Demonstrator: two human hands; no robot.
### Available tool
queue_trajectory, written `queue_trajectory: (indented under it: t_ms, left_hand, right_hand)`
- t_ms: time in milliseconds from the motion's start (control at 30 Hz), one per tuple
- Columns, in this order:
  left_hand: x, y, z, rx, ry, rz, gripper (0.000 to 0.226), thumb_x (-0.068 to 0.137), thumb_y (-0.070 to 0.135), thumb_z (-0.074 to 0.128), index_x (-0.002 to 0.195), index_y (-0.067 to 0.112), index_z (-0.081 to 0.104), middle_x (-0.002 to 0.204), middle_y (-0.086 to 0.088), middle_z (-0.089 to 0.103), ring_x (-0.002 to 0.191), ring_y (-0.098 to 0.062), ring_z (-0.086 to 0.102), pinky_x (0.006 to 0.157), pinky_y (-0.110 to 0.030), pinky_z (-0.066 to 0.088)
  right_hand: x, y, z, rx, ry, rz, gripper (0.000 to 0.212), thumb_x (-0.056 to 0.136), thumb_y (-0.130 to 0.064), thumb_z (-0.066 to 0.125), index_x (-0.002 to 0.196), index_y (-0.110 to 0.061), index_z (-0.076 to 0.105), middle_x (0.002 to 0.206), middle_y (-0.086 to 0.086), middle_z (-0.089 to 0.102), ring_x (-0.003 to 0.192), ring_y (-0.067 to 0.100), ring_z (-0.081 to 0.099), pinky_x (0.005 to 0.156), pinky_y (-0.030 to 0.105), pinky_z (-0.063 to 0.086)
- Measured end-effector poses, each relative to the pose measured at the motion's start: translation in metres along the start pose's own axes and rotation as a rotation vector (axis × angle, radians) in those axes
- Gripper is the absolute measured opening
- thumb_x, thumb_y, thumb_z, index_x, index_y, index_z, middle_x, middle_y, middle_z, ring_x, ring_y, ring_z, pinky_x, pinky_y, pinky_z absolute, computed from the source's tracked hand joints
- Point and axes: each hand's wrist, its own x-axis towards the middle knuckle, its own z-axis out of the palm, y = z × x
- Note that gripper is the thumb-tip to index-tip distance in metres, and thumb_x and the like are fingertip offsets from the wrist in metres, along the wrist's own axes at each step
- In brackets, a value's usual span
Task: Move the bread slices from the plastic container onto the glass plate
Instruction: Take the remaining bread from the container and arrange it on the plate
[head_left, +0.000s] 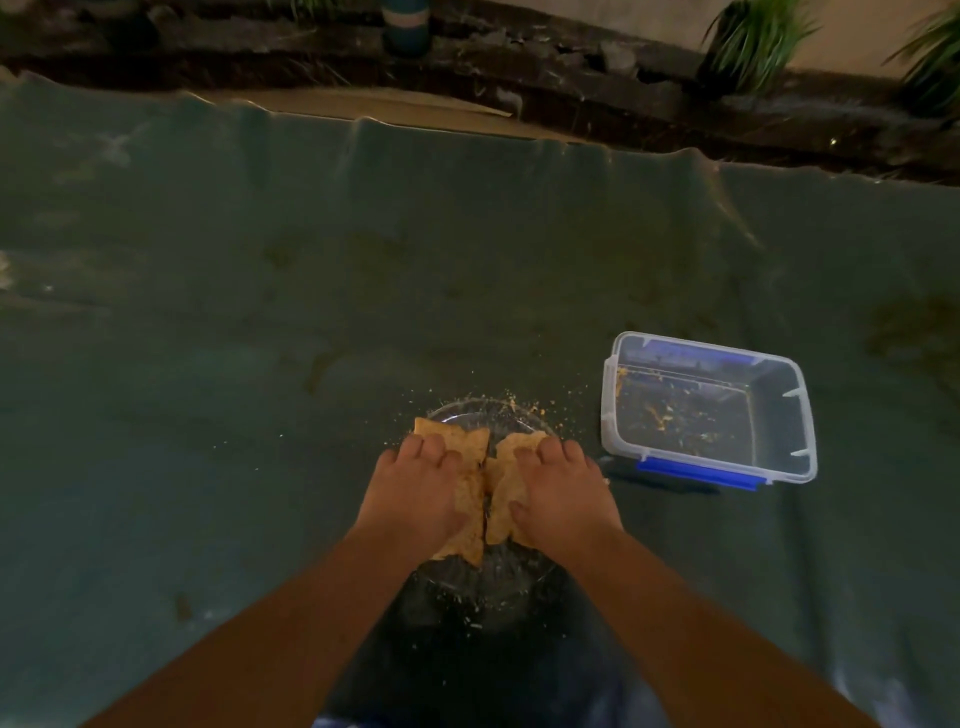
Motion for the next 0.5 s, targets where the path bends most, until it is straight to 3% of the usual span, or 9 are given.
queue_trajectory:
  t_ms: [133, 267, 367, 500]
  left_hand:
    - [0.009, 0.004, -0.002, 0.107, -0.047, 0.06, 0.045, 0.095, 0.041, 0.058, 0.133, 0.018, 0.055, 0.135, -0.009, 0.052, 0.124, -0.029, 0.042, 0.106, -0.049, 0.041]
    - [0.009, 0.0, -0.006, -0.074, -0.033, 0.077, 0.02, 0.094, 0.023, 0.058, 0.113, 0.025, 0.062, 0.11, -0.002, 0.065, 0.104, -0.024, 0.055, 0.091, -0.043, 0.048]
    - [0.003, -0.006, -0.006, -0.339, -0.114, 0.005, 0.012, 0.09, 0.022, 0.065, 0.095, 0.031, 0.061, 0.091, 0.007, 0.066, 0.083, -0.016, 0.058, 0.072, -0.036, 0.053]
    - [-0.005, -0.009, -0.001, -0.31, -0.173, 0.025, 0.011, 0.091, 0.027, 0.066, 0.101, 0.03, 0.062, 0.098, 0.006, 0.062, 0.088, -0.014, 0.054, 0.071, -0.031, 0.048]
  right_hand:
    - [0.004, -0.002, 0.0, -0.033, 0.019, -0.011, 0.033, 0.096, -0.029, 0.054, 0.126, -0.016, 0.055, 0.127, 0.013, 0.055, 0.117, 0.033, 0.047, 0.102, 0.048, 0.042]
    - [0.007, 0.002, -0.005, 0.131, -0.064, -0.052, 0.021, 0.093, -0.019, 0.056, 0.114, -0.023, 0.055, 0.108, 0.004, 0.062, 0.105, 0.028, 0.057, 0.091, 0.043, 0.047]
    - [0.005, 0.006, -0.006, 0.296, -0.179, -0.053, 0.02, 0.094, -0.018, 0.056, 0.111, -0.03, 0.056, 0.097, -0.001, 0.062, 0.089, 0.023, 0.059, 0.073, 0.038, 0.051]
    - [-0.005, 0.002, 0.002, 0.172, -0.15, -0.142, 0.02, 0.097, -0.025, 0.055, 0.117, -0.026, 0.058, 0.101, 0.004, 0.062, 0.095, 0.025, 0.057, 0.075, 0.039, 0.047]
